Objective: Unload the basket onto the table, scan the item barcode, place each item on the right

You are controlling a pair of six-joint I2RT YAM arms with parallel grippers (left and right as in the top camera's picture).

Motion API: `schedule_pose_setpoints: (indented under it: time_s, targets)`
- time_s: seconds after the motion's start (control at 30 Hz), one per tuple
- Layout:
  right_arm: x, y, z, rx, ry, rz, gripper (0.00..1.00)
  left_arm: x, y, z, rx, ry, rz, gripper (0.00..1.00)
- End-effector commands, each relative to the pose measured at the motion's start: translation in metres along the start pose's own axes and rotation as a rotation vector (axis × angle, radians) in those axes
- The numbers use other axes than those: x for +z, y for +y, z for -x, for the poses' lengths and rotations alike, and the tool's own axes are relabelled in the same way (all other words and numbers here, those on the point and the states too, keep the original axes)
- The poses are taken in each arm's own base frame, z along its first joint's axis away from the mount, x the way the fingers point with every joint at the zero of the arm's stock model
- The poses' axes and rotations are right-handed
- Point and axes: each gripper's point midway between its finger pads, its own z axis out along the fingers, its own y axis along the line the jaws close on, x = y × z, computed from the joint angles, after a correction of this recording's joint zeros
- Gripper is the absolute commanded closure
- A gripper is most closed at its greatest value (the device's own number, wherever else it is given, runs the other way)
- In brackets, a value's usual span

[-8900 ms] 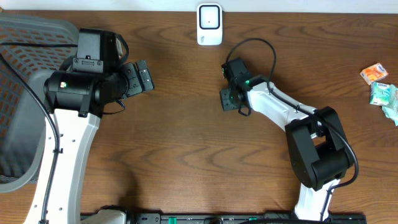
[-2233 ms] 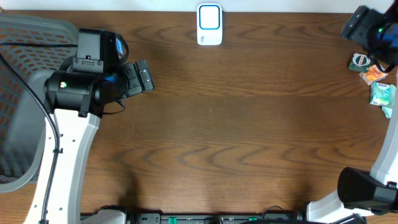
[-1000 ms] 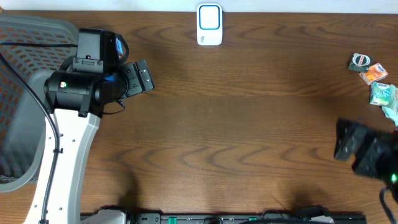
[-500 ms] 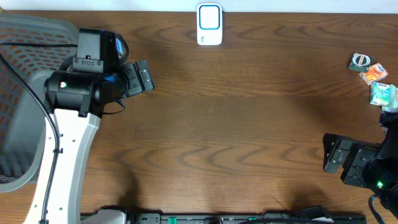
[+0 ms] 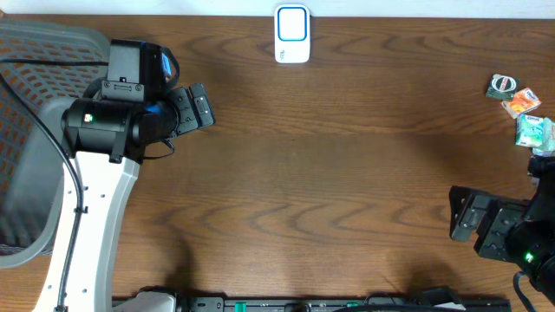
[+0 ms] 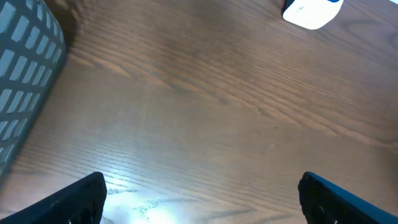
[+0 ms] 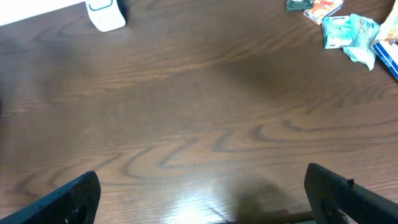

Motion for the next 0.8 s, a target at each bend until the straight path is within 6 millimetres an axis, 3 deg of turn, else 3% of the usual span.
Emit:
schedule_pose_setpoints:
  time_s: [0.0,0.17,0.37,0.63,0.77]
  targets:
    - [0.007,0.0,-0.006,-0.022,0.031,-0.004,0.01,-0.003,0.001,0.004,0.003,-0.012,0.004,0.02]
    - [0.033,0.001,-0.011,-0.089,0.068,-0.02,0.01,-0.003,0.001,0.004,0.003,-0.012,0.004,0.02]
    - [0.065,0.006,-0.008,-0.195,-0.039,0.014,0.01,-0.003,0.001,0.004,0.003,-0.012,0.004,0.02]
    - [0.112,-0.011,-0.029,-0.165,-0.181,0.002,0.01,-0.003,0.001,0.004,0.003,-0.012,0.004,0.02]
    - [0.132,-0.005,-0.039,-0.258,-0.282,0.069,0.01,-0.003,0.001,0.004,0.003,-0.012,0.004,0.02]
